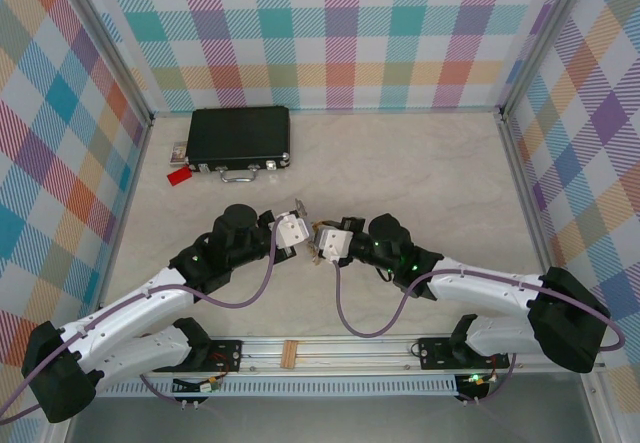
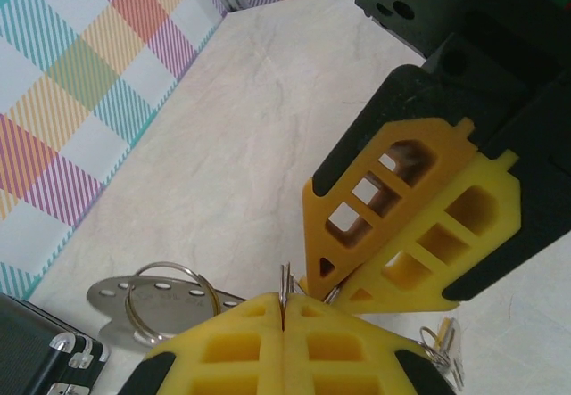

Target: Put the keys on the keyring

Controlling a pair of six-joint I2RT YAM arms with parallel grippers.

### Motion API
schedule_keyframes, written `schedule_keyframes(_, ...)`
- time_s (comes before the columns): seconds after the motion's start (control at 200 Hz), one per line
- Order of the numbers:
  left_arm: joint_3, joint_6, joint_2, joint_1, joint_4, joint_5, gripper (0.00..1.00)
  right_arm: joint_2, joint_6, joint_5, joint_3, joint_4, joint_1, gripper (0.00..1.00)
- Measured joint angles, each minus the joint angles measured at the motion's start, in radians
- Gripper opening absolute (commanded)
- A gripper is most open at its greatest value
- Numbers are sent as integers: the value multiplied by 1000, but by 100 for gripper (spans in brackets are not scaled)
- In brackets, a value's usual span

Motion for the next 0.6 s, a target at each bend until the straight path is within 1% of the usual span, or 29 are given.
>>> schedule_keyframes(0.6,0,0,0,0,0,-2,0,-23,1,58,-21,27,0,0)
